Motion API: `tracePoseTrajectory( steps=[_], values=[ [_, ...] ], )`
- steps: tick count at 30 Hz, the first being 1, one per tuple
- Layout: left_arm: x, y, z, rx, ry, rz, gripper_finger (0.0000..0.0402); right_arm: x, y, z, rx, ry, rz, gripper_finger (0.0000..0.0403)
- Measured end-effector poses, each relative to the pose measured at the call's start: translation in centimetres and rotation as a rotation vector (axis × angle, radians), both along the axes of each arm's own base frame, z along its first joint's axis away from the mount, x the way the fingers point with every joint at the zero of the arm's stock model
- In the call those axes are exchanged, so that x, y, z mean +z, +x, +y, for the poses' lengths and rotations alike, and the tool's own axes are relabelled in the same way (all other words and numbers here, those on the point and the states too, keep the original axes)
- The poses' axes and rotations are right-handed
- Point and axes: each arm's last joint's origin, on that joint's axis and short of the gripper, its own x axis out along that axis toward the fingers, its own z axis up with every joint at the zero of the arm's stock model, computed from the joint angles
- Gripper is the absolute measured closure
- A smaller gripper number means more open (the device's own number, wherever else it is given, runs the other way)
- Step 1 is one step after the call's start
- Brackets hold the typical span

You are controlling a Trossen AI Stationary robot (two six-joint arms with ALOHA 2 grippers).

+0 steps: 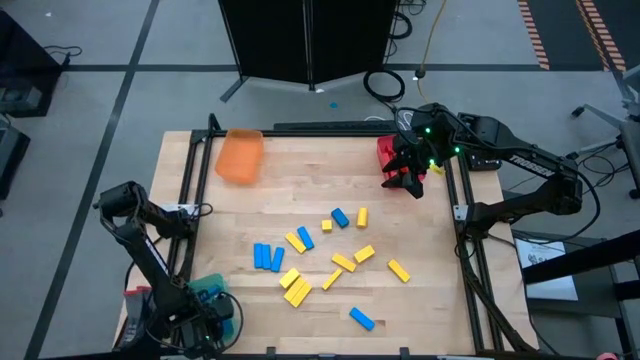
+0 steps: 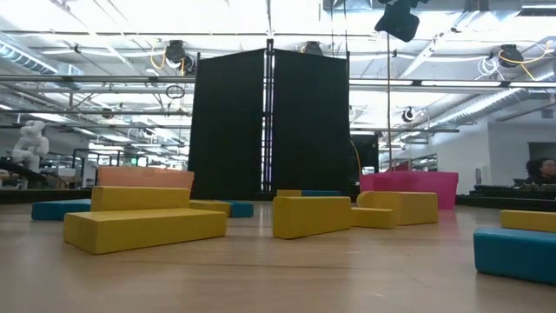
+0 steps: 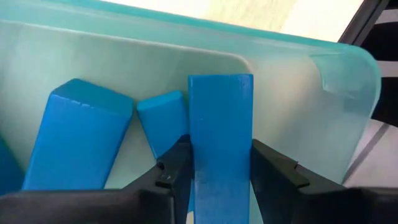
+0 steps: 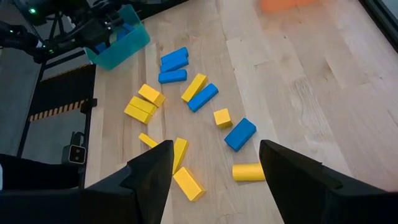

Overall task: Sort blocks
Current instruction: Put the blue block into the green transparent bin

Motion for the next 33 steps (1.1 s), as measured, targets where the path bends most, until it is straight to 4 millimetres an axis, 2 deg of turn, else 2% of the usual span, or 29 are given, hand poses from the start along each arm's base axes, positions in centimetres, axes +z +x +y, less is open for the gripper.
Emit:
tracePoseTrajectory(
  steps=[6,13,16,21,26,29,33],
  values=[
    [-0.1,0.3,0.2,0.013,0.006,0.004,0.021,0.0,0.0,0.0,0.0,0.0,0.0,0.0167],
    [0.0,0.6,0.3,0.025,0.0,0.011,0.0204,0.0,0.0,0.0,0.005,-0.006,-0.001,0.0167],
    [0.8,0.9,0.4,0.03,-0.018,0.004,0.0203,0.0,0.0,0.0,0.005,-0.006,-0.001,0.0167],
    [4.3,0.8,1.4,0.107,-0.017,0.038,0.0202,0.0,0.0,0.0,0.005,-0.006,-0.001,0.0167],
    [9.1,0.0,3.3,0.14,-0.009,0.012,0.0202,0.0,0.0,0.0,0.009,-0.011,-0.002,0.0167],
    [11.7,0.0,5.3,0.232,0.038,-0.061,0.0202,0.0,0.0,0.0,0.018,-0.02,-0.004,0.0167],
    [14.2,0.1,9.1,0.503,0.147,-0.138,0.0201,0.0,0.0,0.0,0.017,-0.02,-0.004,0.0167]
  ],
)
